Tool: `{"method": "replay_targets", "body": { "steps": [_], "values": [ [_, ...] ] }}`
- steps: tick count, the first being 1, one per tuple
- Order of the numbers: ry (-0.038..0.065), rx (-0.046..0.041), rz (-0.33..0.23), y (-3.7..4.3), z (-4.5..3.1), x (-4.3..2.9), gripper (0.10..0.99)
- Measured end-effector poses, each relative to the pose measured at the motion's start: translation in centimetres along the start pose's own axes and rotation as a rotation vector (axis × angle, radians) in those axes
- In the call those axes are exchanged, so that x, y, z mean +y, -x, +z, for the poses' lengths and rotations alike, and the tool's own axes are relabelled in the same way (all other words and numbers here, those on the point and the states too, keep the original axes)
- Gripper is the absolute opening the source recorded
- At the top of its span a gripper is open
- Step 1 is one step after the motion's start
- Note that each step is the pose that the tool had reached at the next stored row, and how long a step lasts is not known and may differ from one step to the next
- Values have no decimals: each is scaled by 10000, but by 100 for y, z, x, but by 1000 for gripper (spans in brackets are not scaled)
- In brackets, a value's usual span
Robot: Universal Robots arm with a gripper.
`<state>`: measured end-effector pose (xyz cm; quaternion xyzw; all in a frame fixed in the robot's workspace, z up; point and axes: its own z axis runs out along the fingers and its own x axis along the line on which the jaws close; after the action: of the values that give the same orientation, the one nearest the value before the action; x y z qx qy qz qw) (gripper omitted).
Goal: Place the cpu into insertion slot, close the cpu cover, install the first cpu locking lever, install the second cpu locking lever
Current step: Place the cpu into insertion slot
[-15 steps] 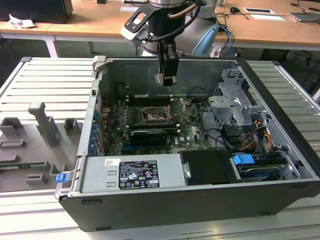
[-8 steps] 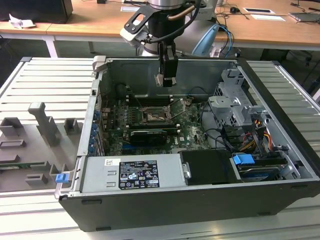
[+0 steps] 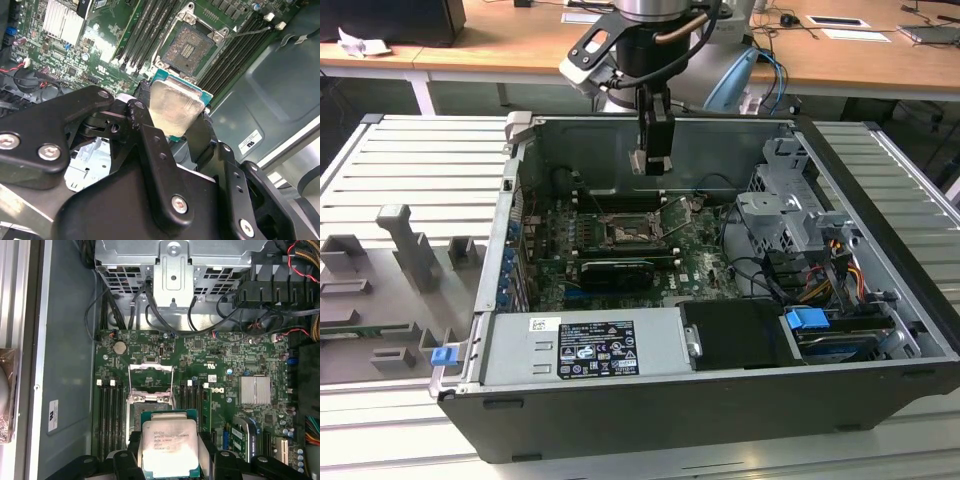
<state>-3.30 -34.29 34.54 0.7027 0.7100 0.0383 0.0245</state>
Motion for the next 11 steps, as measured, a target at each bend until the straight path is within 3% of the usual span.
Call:
{"method": "replay_targets", "body": {
  "steps": [11],
  "values": [
    [2,-11,125,1,28,-3,529]
  ]
}}
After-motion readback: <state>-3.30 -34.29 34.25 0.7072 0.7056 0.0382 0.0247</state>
